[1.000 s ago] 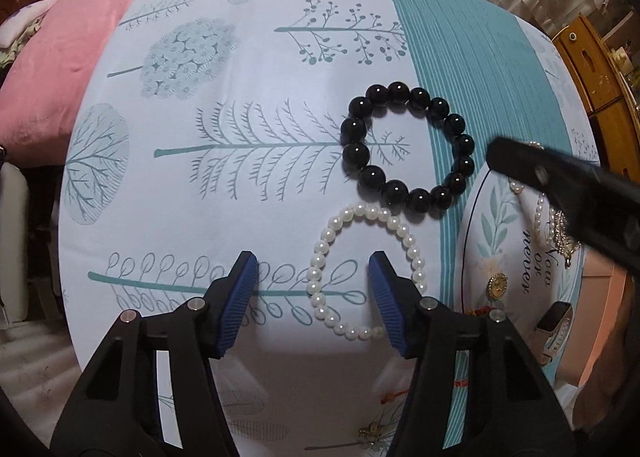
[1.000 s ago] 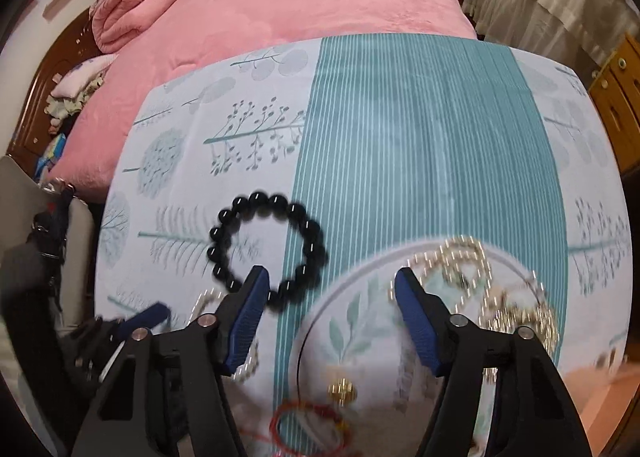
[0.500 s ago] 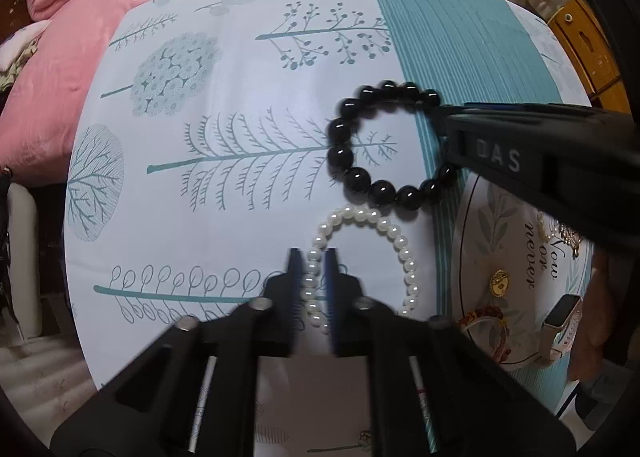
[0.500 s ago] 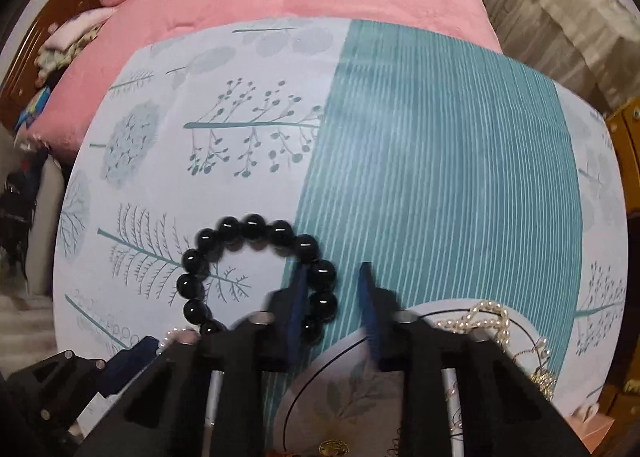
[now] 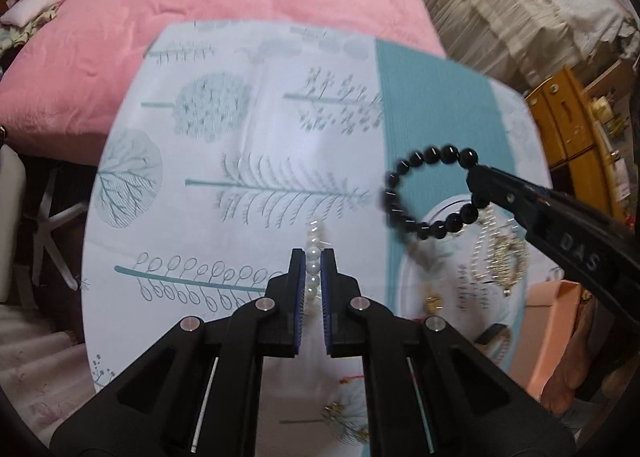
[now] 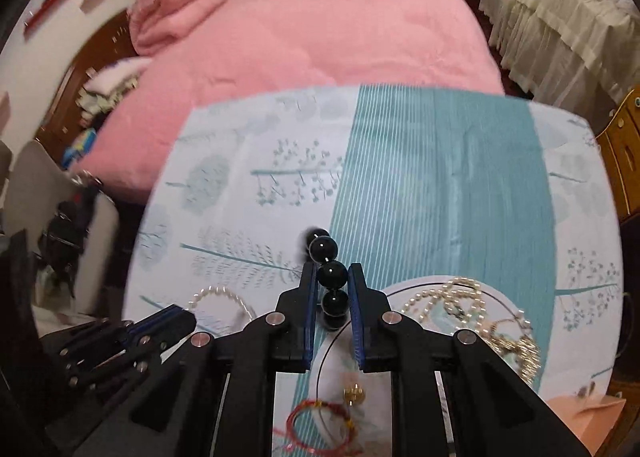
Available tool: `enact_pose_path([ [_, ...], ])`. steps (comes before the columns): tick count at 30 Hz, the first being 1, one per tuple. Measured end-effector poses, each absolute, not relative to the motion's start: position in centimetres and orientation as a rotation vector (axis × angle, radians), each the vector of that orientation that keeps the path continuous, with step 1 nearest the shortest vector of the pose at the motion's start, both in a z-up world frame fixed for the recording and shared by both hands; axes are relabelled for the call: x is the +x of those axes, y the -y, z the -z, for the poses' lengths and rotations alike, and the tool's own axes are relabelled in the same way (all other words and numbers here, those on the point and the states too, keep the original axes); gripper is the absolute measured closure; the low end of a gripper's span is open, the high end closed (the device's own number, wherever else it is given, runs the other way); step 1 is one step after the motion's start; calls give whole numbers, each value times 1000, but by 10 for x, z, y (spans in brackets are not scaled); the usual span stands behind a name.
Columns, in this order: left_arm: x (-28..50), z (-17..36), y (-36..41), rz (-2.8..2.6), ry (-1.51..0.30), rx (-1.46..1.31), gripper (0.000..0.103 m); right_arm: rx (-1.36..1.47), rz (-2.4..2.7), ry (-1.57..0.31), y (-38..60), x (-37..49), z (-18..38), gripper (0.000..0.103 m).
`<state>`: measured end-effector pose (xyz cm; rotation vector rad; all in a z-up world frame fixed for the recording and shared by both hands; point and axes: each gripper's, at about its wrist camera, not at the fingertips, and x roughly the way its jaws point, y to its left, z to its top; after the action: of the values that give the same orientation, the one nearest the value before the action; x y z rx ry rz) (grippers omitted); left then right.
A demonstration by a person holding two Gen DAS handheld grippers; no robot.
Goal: Organize jewelry
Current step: 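Carry both bracelets into the pink tray and open both tools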
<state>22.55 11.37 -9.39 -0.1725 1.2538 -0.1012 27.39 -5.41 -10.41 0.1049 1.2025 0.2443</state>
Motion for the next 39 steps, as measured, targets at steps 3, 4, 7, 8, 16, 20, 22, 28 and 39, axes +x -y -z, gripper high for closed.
enact_pose_path([
  [3, 217, 70, -107, 124, -1220, -168, 98, 135, -244, -1160, 74, 251, 73, 89],
  [4, 215, 62, -101, 133, -1211, -164, 98, 145, -241, -1145, 83, 242, 62, 89],
  [7, 206, 37, -82, 175, -1182, -149, 98, 180, -226, -1102, 109, 221, 31, 89],
  [8, 204, 31, -77, 187, -1176, -145, 98, 194, -222, -1091, 122, 212, 19, 89],
  [16, 165, -26, 9, 361, -1113, -81, 98, 247, -147, -1063, 220, 123, -35, 89],
  [20, 145, -41, 62, 442, -1102, -37, 98, 223, -85, -1106, 261, 77, -28, 89],
  [22, 134, -45, 93, 491, -1100, -10, 98, 235, -59, -1139, 281, 55, -17, 89],
  [28, 96, -44, 173, 597, -1110, 66, 98, 296, -24, -1226, 326, -6, 34, 89],
  [39, 63, 30, 263, 699, -1205, 190, 98, 397, -9, -1293, 363, -55, 94, 88],
])
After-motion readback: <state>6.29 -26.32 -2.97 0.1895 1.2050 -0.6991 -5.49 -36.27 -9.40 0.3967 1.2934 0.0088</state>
